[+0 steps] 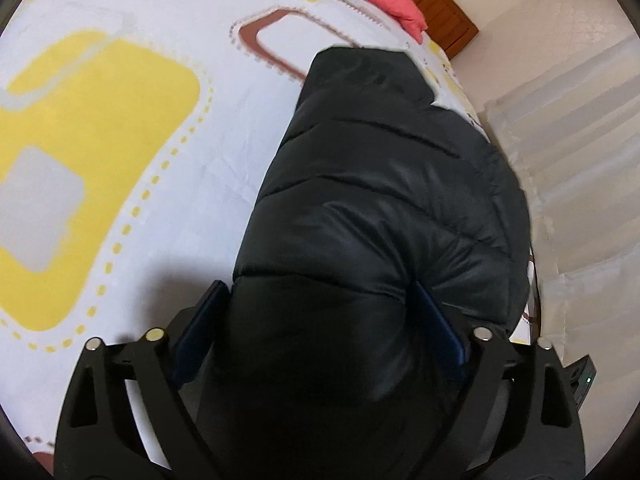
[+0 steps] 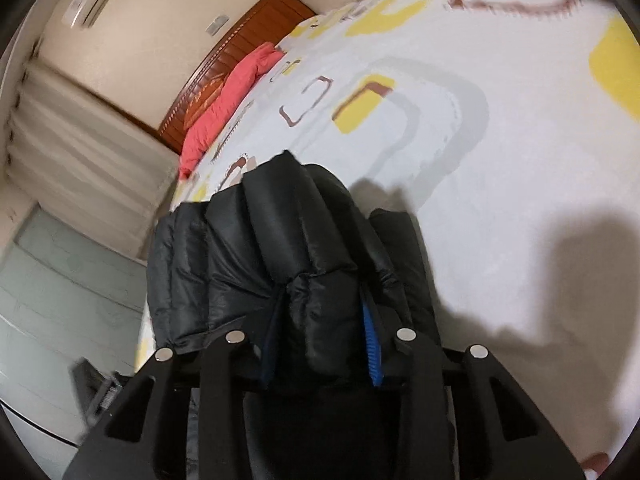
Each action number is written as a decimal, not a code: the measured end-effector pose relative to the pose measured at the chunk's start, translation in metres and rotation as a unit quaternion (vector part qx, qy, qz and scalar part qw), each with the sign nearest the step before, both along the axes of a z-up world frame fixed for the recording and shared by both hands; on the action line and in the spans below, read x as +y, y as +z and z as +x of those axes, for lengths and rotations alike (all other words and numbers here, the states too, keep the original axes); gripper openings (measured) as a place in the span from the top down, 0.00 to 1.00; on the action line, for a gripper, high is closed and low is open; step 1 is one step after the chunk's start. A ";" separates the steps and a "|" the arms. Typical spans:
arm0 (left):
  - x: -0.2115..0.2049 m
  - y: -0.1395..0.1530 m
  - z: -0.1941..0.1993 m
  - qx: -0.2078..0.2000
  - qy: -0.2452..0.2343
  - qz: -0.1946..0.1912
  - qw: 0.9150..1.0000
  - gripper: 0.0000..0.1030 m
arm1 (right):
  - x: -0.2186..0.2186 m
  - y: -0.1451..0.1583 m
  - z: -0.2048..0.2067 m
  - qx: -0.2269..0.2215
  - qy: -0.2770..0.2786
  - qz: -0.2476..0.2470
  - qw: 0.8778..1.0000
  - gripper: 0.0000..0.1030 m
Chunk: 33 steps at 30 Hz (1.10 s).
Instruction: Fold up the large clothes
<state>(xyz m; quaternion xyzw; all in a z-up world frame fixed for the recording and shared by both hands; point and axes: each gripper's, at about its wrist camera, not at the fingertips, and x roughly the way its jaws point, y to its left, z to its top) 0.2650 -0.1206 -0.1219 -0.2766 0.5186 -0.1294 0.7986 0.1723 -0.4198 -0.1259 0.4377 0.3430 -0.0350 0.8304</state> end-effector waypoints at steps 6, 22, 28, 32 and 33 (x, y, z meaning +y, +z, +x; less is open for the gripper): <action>0.013 -0.004 -0.003 0.014 -0.001 -0.052 0.999 0.08 | 0.005 0.017 -0.009 -0.004 0.006 -0.025 1.000 0.66; 0.043 -0.017 -0.014 0.040 0.013 -0.151 0.988 0.02 | -0.011 -0.009 -0.013 0.009 0.033 0.044 0.998 0.15; 0.030 -0.017 -0.015 0.015 -0.015 -0.144 0.989 0.02 | -0.002 -0.008 -0.012 0.000 0.069 0.038 0.997 0.15; 0.026 -0.016 -0.019 0.011 -0.032 -0.144 0.989 0.02 | -0.003 -0.009 -0.010 -0.006 0.069 0.039 0.997 0.23; 0.025 -0.016 -0.019 0.011 -0.032 -0.141 0.989 0.03 | -0.002 -0.009 -0.010 -0.008 0.068 0.042 0.997 0.26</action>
